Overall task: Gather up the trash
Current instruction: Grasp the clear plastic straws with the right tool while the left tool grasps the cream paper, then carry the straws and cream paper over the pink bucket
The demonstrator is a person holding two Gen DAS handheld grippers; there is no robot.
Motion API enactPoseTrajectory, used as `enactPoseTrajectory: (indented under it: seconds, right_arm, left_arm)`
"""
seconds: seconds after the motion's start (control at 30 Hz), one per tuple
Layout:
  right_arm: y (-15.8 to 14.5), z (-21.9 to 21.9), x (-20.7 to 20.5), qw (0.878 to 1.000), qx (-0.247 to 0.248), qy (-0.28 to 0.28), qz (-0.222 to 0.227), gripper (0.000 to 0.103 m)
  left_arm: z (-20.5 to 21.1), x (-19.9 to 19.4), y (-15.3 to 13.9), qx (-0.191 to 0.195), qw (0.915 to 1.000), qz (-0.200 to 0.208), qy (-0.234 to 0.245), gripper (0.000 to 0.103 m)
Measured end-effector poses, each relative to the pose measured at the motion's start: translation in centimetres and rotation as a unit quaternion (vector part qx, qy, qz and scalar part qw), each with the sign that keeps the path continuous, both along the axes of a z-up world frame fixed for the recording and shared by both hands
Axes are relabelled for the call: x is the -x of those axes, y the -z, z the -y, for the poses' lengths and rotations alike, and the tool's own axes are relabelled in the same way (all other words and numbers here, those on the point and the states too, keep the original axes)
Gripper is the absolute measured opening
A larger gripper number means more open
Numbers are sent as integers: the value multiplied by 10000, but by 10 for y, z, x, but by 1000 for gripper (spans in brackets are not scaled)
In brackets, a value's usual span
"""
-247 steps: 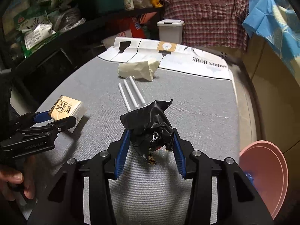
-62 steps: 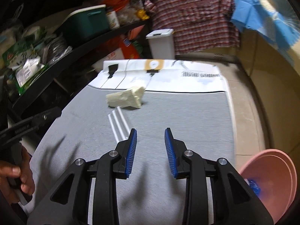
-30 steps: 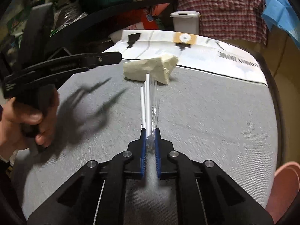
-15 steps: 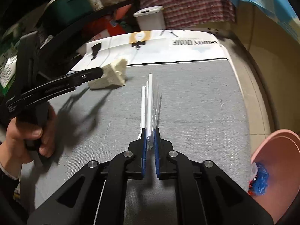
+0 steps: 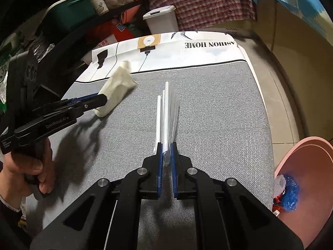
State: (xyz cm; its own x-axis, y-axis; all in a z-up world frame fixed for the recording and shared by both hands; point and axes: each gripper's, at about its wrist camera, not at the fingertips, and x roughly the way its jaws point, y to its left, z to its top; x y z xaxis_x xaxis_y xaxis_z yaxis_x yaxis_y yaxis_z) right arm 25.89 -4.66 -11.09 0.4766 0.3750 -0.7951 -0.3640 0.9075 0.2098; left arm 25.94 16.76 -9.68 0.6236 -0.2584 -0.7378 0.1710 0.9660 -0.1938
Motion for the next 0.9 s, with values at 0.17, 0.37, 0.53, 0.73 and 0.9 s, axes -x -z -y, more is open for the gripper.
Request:
enactPoseTrajectory:
  seconds: [0.17, 0.37, 0.53, 0.73, 0.9]
  right_arm:
    - [-1, 0, 6, 10000, 28, -1, 88, 8]
    - [-11, 3, 13, 9997, -46, 19, 243, 8]
    - [-24, 10, 20, 9993, -95, 85, 357, 8]
    - [-50, 25, 34, 9980, -276, 187, 536, 8]
    - [-76, 32, 45, 9968, -335, 208, 693, 8]
  left_arm:
    - [2, 12, -3, -19, 9999, 2, -152, 2]
    - [2, 28, -16, 17, 9995, 88, -315, 2]
    - [3, 47, -30, 118, 9988, 165, -437, 2]
    - [12, 70, -50, 129, 9985, 307, -445, 2]
    - [24, 94, -71, 213, 9979, 432, -437, 2]
